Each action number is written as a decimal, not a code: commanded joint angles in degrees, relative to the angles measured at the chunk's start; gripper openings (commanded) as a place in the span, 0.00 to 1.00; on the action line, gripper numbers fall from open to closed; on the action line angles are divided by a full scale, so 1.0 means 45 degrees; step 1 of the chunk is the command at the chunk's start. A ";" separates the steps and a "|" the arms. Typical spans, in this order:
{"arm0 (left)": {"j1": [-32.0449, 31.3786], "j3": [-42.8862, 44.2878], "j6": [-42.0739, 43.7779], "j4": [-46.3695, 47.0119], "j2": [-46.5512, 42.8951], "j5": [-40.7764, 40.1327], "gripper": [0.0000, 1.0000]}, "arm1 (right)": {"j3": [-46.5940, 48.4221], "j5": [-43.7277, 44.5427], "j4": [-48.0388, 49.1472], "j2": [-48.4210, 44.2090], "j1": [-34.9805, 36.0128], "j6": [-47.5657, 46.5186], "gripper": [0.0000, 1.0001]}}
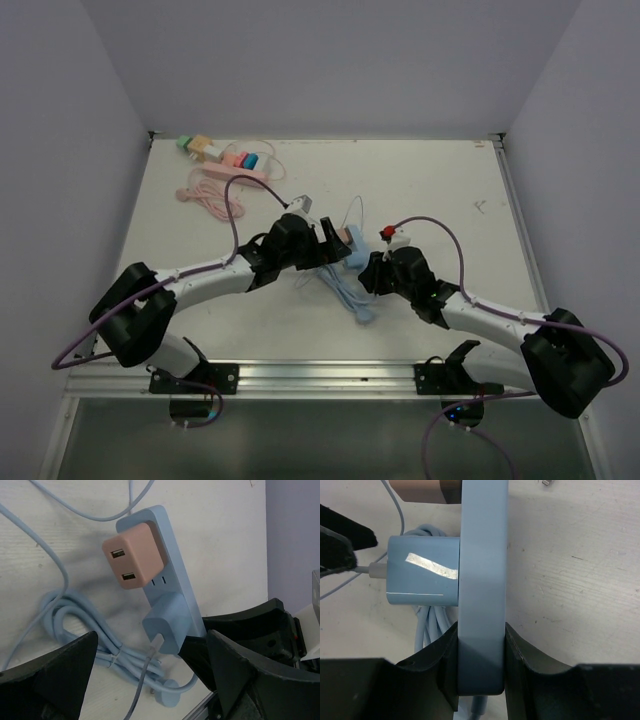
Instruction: Pull the plug off the socket
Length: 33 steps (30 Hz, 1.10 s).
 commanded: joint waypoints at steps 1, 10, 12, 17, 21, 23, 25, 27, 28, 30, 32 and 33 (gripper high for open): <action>-0.0332 0.0837 -0.0852 0.1297 0.0699 -0.0001 0.93 | -0.0082 -0.0242 0.2071 -0.0563 -0.0015 0.0727 0.00; -0.0488 0.0779 -0.1828 0.1922 0.1462 -0.0197 0.81 | -0.0610 0.0051 0.2597 -0.1344 -0.0054 0.1196 0.00; -0.0527 0.0799 -0.2043 0.2136 0.1599 -0.0119 0.78 | -0.0727 0.0032 0.2735 -0.1383 -0.0054 0.1235 0.00; -0.0625 0.0877 -0.2317 0.2626 0.2010 0.0213 0.72 | -0.0825 -0.0125 0.3067 -0.1228 -0.0054 0.1294 0.00; -0.0664 0.1033 -0.2454 0.2763 0.2283 0.0467 0.63 | -0.0903 -0.0184 0.3301 -0.1149 -0.0054 0.1294 0.00; -0.0645 0.0975 -0.2571 0.2821 0.2284 0.0506 0.55 | -0.0942 -0.0145 0.3341 -0.1130 -0.0054 0.1294 0.00; -0.0664 0.0799 -0.2805 0.3075 0.2264 0.0546 0.49 | -0.1001 -0.0028 0.3380 -0.1149 -0.0054 0.1294 0.00; -0.0664 0.0566 -0.3137 0.3463 0.2264 0.0682 0.40 | -0.1040 0.0051 0.3419 -0.1130 -0.0054 0.1313 0.00; -0.0645 0.0448 -0.3273 0.3601 0.2245 0.0741 0.37 | -0.1079 0.0109 0.3458 -0.1111 -0.0054 0.1333 0.00; -0.0645 0.0117 -0.3740 0.4068 0.2225 0.0819 0.25 | -0.1060 0.0207 0.3439 -0.1072 -0.0074 0.1294 0.00; -0.0664 -0.0118 -0.4112 0.4363 0.2128 0.0839 0.13 | -0.1098 0.0324 0.3438 -0.1052 -0.0132 0.1294 0.00; -0.0645 -0.0293 -0.4230 0.4596 0.2108 0.0858 0.09 | -0.1157 0.0382 0.3438 -0.1052 -0.0191 0.1294 0.00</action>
